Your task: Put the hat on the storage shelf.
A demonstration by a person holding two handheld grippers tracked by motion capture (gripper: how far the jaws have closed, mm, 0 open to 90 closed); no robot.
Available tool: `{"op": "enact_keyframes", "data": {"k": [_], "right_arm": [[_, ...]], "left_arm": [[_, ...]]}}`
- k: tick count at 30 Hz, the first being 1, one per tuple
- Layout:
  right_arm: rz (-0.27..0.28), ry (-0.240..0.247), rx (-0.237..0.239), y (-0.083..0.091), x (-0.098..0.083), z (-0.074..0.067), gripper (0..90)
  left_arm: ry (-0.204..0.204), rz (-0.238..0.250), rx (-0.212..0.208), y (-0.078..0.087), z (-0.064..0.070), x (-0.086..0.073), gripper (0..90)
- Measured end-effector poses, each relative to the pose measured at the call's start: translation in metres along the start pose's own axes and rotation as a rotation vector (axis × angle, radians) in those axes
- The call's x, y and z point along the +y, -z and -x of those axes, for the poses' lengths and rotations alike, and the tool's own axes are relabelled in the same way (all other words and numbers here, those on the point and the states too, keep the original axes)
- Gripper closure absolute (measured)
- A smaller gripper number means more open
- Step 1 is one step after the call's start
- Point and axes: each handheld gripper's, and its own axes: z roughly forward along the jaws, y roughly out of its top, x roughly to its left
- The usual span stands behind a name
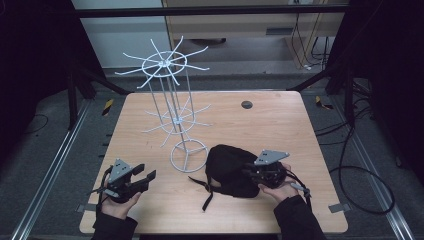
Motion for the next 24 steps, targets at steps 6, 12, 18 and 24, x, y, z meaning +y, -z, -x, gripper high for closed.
{"op": "enact_keyframes", "data": {"k": [6,12,18,24], "right_arm": [[0.013,0.004,0.001,0.0,0.003,-0.001,69.6],[0.015,0.0,0.0,0.001,0.003,-0.003,87.0],[0.064,-0.023,-0.004,0.015,0.004,-0.004,87.8],[0.126,-0.057,-0.017,0.03,0.002,-0.002,87.8]], "left_arm": [[0.014,-0.014,0.024,-0.002,-0.007,-0.002,47.7],[0.011,-0.022,0.039,-0.003,-0.011,-0.004,48.4],[0.024,-0.023,0.048,-0.003,-0.015,-0.006,48.7],[0.028,-0.017,0.054,-0.003,-0.016,-0.006,48.9]]}}
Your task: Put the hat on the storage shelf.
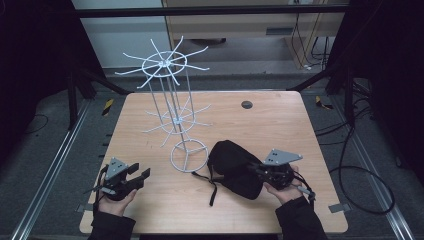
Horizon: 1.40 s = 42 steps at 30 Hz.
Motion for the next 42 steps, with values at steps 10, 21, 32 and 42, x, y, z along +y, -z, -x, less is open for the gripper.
{"op": "enact_keyframes", "data": {"k": [10,21,32,42], "right_arm": [[0.169,-0.121,-0.091,0.039,0.001,0.012,87.9],[0.38,-0.24,-0.193,0.062,0.02,0.009,87.9],[0.57,-0.312,-0.242,0.092,0.04,0.011,87.9],[0.692,-0.34,-0.243,0.101,0.066,0.013,88.1]], "left_arm": [[0.008,0.022,0.023,0.001,-0.001,0.0,48.6],[0.023,0.028,0.039,0.003,-0.005,-0.001,48.0],[0.023,0.03,0.042,0.003,-0.006,-0.001,47.9],[0.018,0.025,0.042,0.003,-0.006,-0.001,48.0]]}}
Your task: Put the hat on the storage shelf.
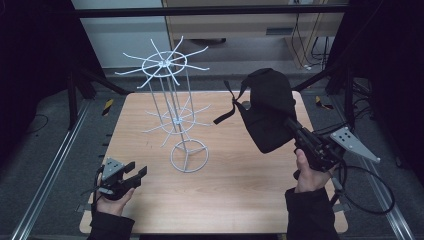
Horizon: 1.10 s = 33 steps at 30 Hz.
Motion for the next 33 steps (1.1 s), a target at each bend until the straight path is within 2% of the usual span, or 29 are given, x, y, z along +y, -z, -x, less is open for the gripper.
{"op": "enact_keyframes", "data": {"k": [11,21,26,33], "right_arm": [[0.074,-0.023,0.07,-0.017,0.026,-0.021,88.2],[0.156,-0.028,0.095,-0.019,0.052,-0.035,88.2],[0.204,-0.053,0.118,-0.024,0.068,-0.042,88.2],[0.212,-0.064,0.157,-0.032,0.073,-0.053,88.1]], "left_arm": [[-0.001,0.001,-0.006,-0.001,0.001,0.0,48.1],[-0.006,-0.006,-0.006,-0.002,0.002,-0.001,48.1],[-0.008,-0.007,-0.003,-0.002,0.002,-0.001,48.2],[-0.009,-0.007,-0.003,-0.002,0.002,-0.001,48.3]]}}
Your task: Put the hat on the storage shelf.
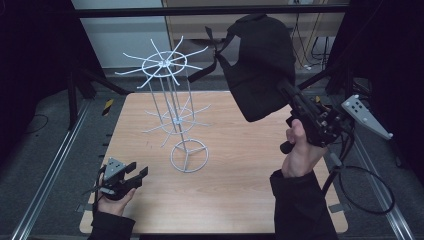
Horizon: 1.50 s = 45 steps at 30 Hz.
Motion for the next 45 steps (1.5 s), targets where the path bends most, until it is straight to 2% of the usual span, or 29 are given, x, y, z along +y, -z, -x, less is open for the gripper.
{"op": "enact_keyframes", "data": {"k": [4,9,12,14,17,18,21,27,33,34,39,40,43,45], "right_arm": [[-0.027,-0.021,0.019,-0.011,-0.012,-0.005,88.1],[-0.063,-0.042,0.015,-0.019,-0.026,-0.004,88.1],[-0.093,-0.065,0.004,-0.022,-0.041,0.0,88.0],[-0.101,-0.067,0.004,-0.023,-0.044,0.0,88.0],[-0.143,-0.08,-0.011,-0.025,-0.062,0.004,87.5],[-0.143,-0.08,-0.011,-0.025,-0.062,0.004,87.5],[-0.186,-0.099,-0.013,-0.027,-0.076,0.006,86.2],[-0.224,-0.12,-0.01,-0.029,-0.09,0.007,82.9],[-0.275,-0.148,-0.003,-0.031,-0.104,0.011,75.8],[-0.298,-0.152,0.008,-0.031,-0.108,0.013,71.4],[-0.335,-0.144,0.018,-0.032,-0.114,0.015,67.3],[-0.352,-0.143,0.024,-0.032,-0.115,0.017,63.9],[-0.362,-0.129,0.027,-0.032,-0.115,0.018,59.0],[-0.367,-0.088,0.019,-0.03,-0.113,0.019,51.2]], "left_arm": [[-0.001,-0.001,0.0,0.0,0.0,0.0,48.3],[-0.002,0.001,-0.001,0.0,0.0,0.0,48.4],[-0.003,0.0,0.0,0.0,0.0,0.0,48.5],[-0.003,0.0,0.0,0.0,0.0,0.0,48.5],[-0.004,0.001,-0.003,-0.001,0.001,0.0,48.6],[-0.003,0.002,-0.002,-0.001,0.001,0.0,48.6],[-0.004,0.001,-0.002,-0.001,0.0,0.0,48.5],[-0.004,0.001,-0.004,-0.001,0.001,0.0,48.6],[-0.002,0.002,-0.003,-0.001,0.001,0.0,48.6],[-0.002,0.003,-0.003,-0.001,0.001,0.0,48.6],[-0.005,0.001,-0.002,-0.001,0.0,0.0,48.6],[-0.002,0.002,-0.003,-0.001,0.001,0.0,48.6],[-0.002,0.002,-0.003,-0.001,0.001,0.0,48.6],[-0.001,0.002,-0.003,-0.001,0.0,0.0,48.5]]}}
